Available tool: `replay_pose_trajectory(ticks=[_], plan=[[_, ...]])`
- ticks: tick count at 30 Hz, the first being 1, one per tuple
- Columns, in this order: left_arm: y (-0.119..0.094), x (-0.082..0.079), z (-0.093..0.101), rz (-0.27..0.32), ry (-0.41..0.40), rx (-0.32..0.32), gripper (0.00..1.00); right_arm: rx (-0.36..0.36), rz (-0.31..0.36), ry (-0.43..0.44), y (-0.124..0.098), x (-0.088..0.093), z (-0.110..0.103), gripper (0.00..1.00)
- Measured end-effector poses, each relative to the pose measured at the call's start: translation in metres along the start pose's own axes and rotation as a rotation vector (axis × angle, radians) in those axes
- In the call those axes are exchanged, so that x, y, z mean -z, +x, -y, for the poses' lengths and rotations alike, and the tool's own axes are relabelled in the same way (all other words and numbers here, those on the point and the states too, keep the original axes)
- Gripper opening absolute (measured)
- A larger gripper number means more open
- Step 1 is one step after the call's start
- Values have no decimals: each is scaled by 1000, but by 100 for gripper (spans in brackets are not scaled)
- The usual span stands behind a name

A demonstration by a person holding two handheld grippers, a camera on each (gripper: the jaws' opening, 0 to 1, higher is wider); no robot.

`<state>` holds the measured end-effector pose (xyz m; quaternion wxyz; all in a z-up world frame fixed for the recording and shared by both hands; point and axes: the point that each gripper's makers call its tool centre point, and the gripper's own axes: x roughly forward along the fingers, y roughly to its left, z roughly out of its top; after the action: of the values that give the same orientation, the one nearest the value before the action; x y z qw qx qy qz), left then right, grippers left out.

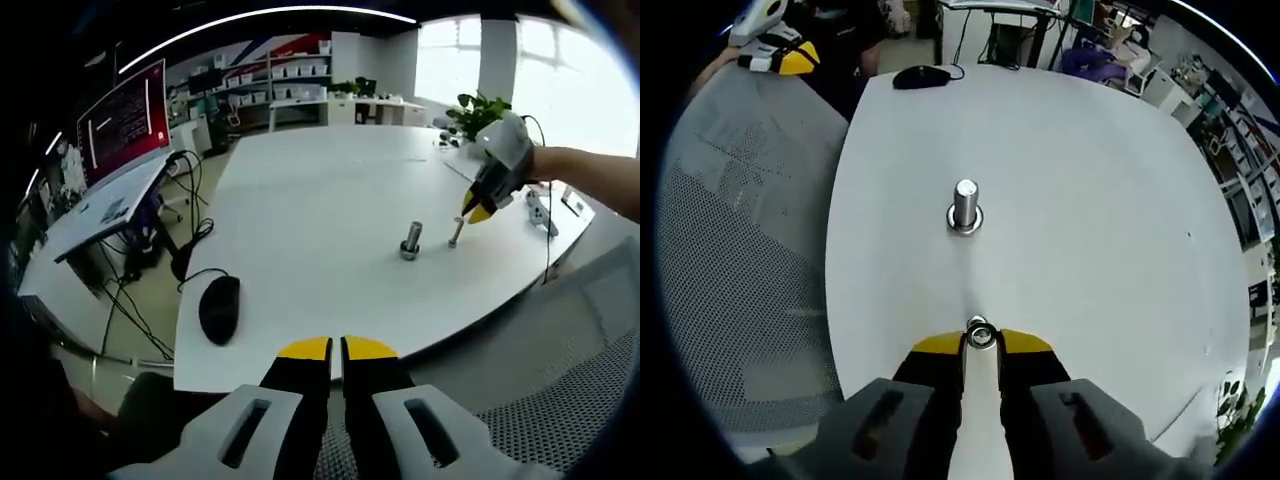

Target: Place the washer onto the threaded stud by aligning its center hole with the stud, sliding it down to the base, and recovering from edge contact or off-axis alignment until the washer reaches the visible bottom stop.

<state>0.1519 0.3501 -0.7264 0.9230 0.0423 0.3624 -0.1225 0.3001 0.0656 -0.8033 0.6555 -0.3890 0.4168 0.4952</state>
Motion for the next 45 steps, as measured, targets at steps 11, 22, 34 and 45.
replay_pose_trajectory(ticks=[11, 22, 34, 45], plan=[[0, -1, 0, 8, -3, 1, 1, -8, -27, -19, 7, 2, 2, 14], [0, -1, -1, 7, -6, -1, 1, -11, -64, -17, 25, 11, -1, 14], [0, 1, 0, -6, -2, 0, 1, -24, -94, -10, 45, 17, -3, 14], [0, 2, 0, -11, -3, -2, 1, -57, -99, 6, 50, 17, -10, 19]])
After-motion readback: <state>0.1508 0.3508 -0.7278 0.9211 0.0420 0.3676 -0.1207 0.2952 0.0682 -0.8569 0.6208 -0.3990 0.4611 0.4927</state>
